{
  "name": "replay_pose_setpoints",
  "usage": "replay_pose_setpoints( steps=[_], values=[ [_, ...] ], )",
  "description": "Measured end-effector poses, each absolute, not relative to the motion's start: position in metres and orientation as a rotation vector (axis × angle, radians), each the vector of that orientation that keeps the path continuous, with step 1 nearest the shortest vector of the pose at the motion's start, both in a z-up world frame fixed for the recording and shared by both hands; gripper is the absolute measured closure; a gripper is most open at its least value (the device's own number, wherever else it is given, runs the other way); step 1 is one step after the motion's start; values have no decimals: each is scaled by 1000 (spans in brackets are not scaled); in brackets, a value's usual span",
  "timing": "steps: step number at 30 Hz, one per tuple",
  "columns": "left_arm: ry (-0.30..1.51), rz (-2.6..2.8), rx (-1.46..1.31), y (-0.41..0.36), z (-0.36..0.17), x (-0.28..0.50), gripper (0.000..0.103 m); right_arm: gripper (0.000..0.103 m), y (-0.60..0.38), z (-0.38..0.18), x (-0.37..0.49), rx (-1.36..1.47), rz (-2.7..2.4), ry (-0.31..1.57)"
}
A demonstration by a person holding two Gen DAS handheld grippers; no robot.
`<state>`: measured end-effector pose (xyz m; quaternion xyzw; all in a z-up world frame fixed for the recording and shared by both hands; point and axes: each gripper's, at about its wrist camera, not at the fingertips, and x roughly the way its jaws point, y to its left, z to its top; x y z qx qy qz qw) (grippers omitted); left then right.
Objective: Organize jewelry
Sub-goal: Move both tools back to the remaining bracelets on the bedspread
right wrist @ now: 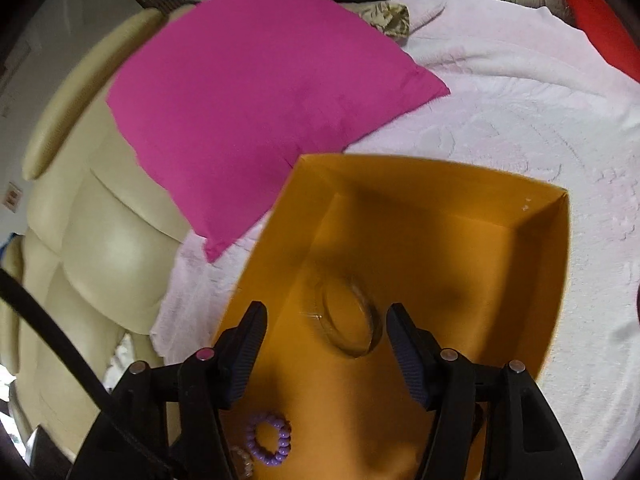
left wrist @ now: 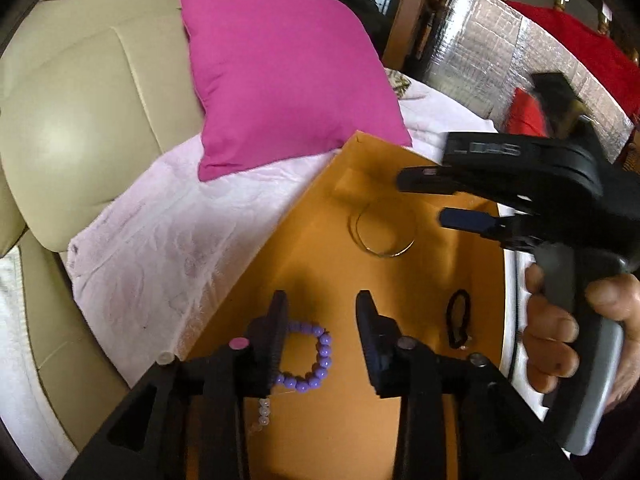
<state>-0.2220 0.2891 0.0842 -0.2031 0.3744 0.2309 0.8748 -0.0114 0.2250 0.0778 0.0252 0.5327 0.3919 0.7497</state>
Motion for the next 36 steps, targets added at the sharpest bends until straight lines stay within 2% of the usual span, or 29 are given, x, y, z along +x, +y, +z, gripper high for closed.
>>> replay_pose_setpoints(
  steps=[5,9,13,17,22,24,26,33,36],
  values=[
    [748,472,-407,272,106,-221,62,37,170,108,-6,167,860,1063],
    [714,435,-354,244,128,-215,45,37,105,131,-7,188,802,960],
    [701,396,-307,209,144,-201,36,37,16,141,-8,225,712,883],
    [712,369,-254,173,148,-178,35,37,-73,140,-4,307,602,860],
    [690,329,-167,119,145,-147,34,37,-173,112,0,472,468,836],
    [679,304,-128,97,138,-132,33,39,-195,98,4,524,437,845],
    [680,264,-111,79,127,-115,33,50,-210,84,17,586,403,916],
    [745,169,-96,37,83,-73,33,50,-241,73,32,621,356,967],
    [772,205,-91,44,70,-58,33,50,-242,69,36,598,346,982]
  ],
)
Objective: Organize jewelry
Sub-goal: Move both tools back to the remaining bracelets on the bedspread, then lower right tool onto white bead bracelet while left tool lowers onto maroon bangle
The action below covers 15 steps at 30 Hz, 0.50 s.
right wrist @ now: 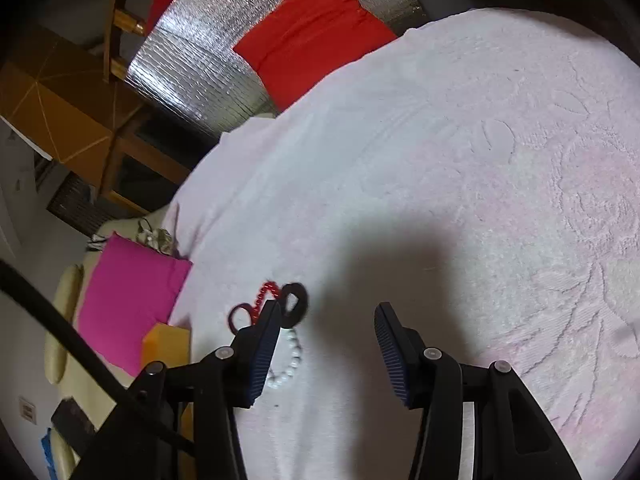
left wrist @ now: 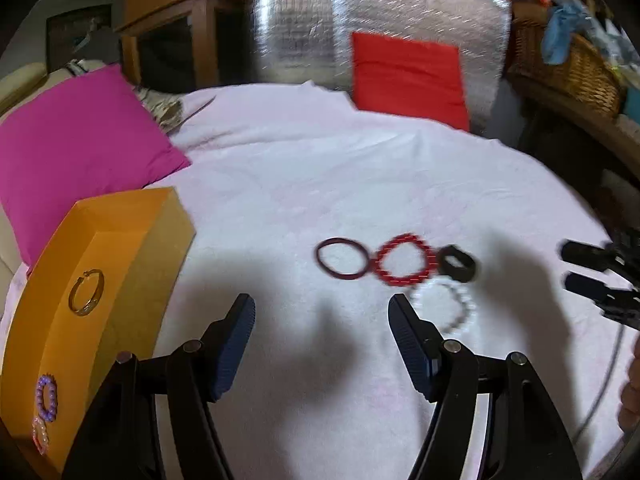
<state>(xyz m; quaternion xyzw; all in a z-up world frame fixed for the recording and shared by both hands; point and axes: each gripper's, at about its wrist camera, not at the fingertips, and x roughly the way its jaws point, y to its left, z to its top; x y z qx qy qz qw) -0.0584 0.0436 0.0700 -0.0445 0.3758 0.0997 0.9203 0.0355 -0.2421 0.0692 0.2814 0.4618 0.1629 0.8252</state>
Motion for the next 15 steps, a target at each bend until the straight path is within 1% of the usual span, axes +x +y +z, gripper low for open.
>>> replay_pose_setpoints(
  steps=[4,7,15],
  values=[
    [805,274,-143,67,59,-44,33,50,-231,62,37,539,360,1011],
    [811,256,-175,70,55,-35,33,50,-218,61,38,486,371,1002],
    [836,232,-85,64,46,-10,33,50,-196,48,52,477,385,1019]
  ],
)
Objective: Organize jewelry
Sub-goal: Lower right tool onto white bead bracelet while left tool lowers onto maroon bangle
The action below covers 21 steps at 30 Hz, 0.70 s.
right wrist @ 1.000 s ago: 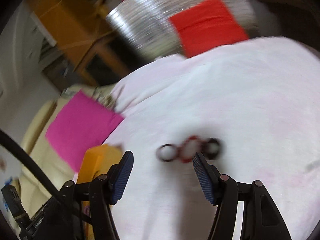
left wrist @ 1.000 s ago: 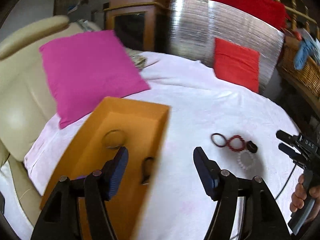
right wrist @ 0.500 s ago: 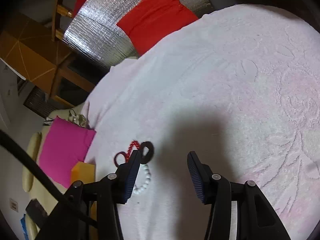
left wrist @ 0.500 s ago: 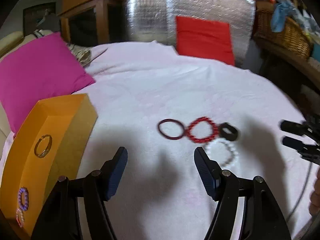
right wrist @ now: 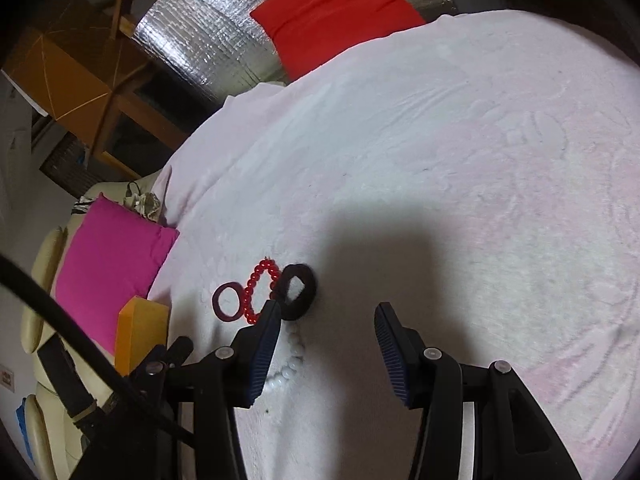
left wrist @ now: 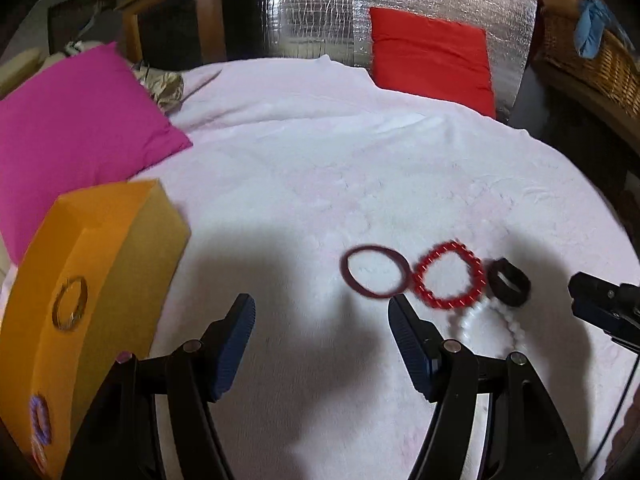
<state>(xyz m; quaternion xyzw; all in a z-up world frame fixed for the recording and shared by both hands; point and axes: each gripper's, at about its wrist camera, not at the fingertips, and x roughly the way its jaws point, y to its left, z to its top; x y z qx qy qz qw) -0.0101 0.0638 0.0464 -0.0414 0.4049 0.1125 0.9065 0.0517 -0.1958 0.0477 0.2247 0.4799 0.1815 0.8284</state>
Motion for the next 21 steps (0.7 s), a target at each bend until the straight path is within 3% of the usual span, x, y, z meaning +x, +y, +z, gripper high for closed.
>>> replay_pose_setpoints(
  steps=[21],
  values=[
    [849,140,-64,62,46,-7,33,52,-178,41,70,456,386,1037]
  ],
)
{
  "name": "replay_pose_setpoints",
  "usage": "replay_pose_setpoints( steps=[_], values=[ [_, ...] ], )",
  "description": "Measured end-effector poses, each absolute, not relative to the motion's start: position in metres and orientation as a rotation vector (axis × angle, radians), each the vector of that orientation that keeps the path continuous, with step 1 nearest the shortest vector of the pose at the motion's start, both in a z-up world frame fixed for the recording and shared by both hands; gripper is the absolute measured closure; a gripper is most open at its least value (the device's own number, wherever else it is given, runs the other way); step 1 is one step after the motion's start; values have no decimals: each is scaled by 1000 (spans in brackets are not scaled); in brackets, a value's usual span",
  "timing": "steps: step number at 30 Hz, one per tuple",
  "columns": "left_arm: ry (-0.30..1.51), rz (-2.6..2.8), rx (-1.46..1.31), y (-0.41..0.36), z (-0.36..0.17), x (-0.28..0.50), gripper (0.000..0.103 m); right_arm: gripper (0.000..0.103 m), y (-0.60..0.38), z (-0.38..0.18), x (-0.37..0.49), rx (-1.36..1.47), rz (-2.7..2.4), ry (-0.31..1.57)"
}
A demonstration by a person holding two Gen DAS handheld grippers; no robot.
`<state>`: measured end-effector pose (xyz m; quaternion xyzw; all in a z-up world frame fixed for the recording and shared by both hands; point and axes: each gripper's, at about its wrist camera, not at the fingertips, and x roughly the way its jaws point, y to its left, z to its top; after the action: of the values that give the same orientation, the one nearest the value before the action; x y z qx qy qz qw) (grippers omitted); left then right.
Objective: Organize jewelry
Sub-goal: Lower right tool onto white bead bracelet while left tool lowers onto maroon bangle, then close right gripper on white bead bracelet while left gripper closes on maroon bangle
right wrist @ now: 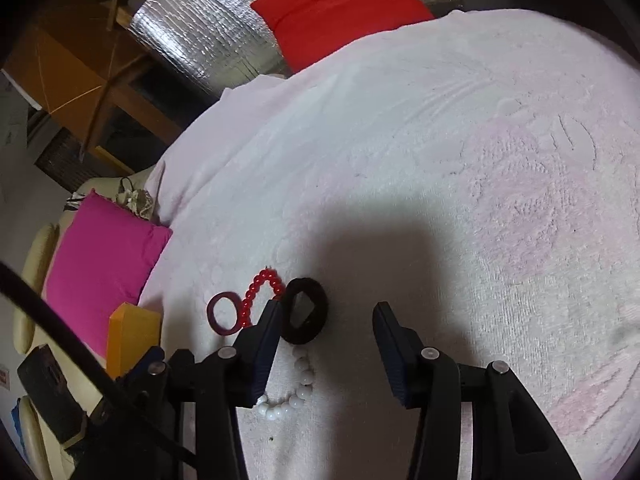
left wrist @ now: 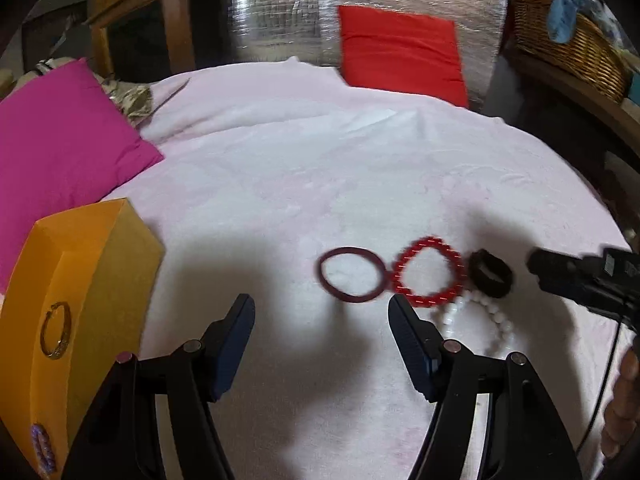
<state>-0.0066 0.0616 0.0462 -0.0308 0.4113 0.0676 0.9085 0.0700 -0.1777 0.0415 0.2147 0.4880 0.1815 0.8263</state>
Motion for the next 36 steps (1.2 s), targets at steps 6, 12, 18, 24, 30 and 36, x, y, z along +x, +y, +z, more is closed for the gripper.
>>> replay_pose_setpoints(
  steps=[6,12,18,24,30,36],
  values=[
    [865,220,-85,84,38,-1,33,52,-153,44,56,313,453,1088],
    [859,186,-99,82,33,8,33,85,-125,28,41,86,404,1066],
    [876,157,-103,77,20,27,33,93,-106,32,20,-145,368,933],
    [899,127,-17,63,14,35,86,93,-127,50,24,-58,362,899],
    [910,90,-52,65,20,28,99,93,-163,66,34,103,358,890],
    [849,76,-85,67,46,4,99,93,-184,79,31,208,371,860]
  ],
)
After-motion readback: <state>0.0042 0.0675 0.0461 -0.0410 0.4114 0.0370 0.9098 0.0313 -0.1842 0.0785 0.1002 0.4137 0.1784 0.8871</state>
